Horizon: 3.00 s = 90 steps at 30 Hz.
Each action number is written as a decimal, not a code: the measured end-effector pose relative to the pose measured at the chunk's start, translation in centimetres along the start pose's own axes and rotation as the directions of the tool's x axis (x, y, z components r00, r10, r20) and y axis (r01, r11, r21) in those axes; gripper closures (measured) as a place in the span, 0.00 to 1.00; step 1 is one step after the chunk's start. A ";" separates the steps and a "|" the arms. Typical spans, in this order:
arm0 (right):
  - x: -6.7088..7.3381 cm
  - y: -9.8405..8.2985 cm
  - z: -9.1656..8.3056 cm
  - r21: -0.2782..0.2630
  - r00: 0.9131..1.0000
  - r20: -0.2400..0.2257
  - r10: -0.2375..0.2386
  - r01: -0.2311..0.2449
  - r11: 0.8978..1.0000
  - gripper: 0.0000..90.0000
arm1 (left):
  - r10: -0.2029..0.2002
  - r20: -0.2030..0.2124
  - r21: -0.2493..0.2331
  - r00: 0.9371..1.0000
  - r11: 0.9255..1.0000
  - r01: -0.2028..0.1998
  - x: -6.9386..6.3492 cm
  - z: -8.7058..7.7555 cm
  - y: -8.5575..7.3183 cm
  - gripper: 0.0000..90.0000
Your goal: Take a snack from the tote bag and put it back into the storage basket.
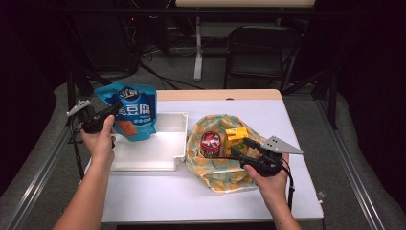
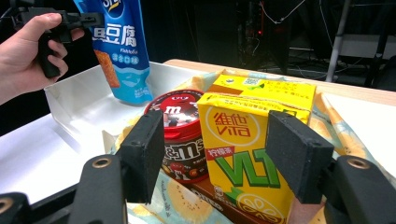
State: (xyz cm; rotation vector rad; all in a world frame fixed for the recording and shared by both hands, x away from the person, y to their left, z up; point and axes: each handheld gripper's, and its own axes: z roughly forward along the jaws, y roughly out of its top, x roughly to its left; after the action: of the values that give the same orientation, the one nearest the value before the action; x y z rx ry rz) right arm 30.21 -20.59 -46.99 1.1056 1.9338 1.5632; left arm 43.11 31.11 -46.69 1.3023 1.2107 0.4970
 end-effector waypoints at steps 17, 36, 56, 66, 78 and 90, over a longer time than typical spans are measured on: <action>-0.5 -0.2 -0.7 0.002 0.998 -0.054 -0.033 0.033 0.999 0.40 | 0.060 -0.059 0.026 0.996 0.998 -0.059 1.5 -0.2 -0.5 0.97; -0.8 -0.2 -1.0 -0.008 1.000 -0.015 -0.016 0.016 1.000 0.39 | 0.088 -0.153 0.098 0.984 0.992 -0.074 -0.5 -2.9 -1.2 0.34; -0.9 -0.4 0.3 0.006 0.990 0.133 0.049 -0.051 0.999 0.27 | 0.178 -0.008 0.143 0.984 0.974 -0.175 -8.1 -4.8 -5.4 0.08; -0.3 0.0 1.2 -0.002 0.982 0.171 0.074 -0.075 0.997 0.20 | 0.199 0.075 0.171 0.977 0.963 -0.209 -10.3 -4.8 -6.9 0.00; 0.4 0.2 2.7 -0.004 0.976 0.203 0.073 -0.074 0.997 0.18 | 0.209 0.161 0.176 0.965 0.956 -0.236 -12.5 -4.6 -7.7 0.00; 0.4 -0.6 4.2 0.028 0.969 0.233 0.077 -0.086 0.996 0.19 | 0.227 0.171 0.190 0.959 0.947 -0.258 -14.2 -3.4 -8.5 0.01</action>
State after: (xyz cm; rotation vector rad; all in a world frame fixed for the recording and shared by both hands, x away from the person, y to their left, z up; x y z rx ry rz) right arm 32.89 -17.71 -48.69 1.3349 1.7886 1.3734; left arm 32.23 18.32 -48.24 1.6536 1.0040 0.4482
